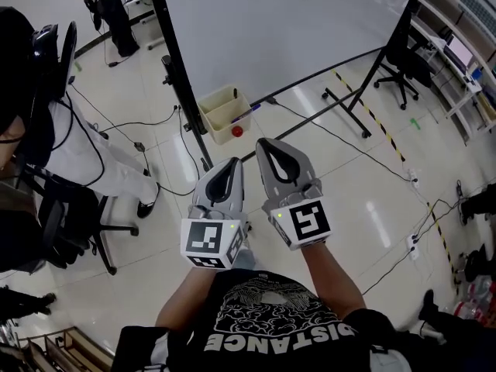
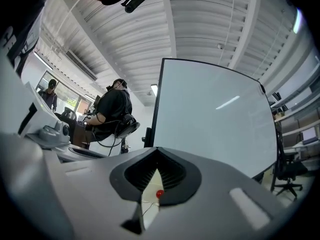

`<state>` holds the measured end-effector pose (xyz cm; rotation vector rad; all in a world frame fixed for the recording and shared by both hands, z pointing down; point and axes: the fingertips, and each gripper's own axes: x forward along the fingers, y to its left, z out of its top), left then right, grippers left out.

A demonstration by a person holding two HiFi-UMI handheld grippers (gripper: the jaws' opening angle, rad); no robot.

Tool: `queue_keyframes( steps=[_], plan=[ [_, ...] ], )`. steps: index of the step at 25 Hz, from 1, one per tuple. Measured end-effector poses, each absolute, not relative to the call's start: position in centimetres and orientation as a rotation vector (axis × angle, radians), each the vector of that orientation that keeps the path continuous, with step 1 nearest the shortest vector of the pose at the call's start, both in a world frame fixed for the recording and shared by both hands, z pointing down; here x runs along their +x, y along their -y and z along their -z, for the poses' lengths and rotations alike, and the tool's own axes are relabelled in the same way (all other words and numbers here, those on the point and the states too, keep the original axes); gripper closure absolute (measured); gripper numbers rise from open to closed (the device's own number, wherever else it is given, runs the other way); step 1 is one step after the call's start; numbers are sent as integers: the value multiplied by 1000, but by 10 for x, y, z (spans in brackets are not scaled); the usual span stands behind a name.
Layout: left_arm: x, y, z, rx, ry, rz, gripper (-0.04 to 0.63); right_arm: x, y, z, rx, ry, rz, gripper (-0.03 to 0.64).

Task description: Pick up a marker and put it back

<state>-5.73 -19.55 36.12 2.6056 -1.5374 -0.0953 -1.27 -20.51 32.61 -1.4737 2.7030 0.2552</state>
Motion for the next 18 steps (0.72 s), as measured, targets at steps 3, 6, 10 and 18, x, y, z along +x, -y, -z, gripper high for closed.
queue_keyframes(
  steps=[3,6,10,18],
  plan=[
    [-53,174,-362,2612,1542,93,591,-9,183,-329,-1474,-2702,-253,617],
    [-51,153,-361,2616,1553,95,591,-6,160,-329,-1469,-2696,-243,617],
    [-46,129,-361,2623,1556,98,591,1,134,-332,-1490,-2701,-246,617],
    [-32,87,-359,2642,1553,94,591,12,91,-332,-1504,-2695,-240,617]
  ],
)
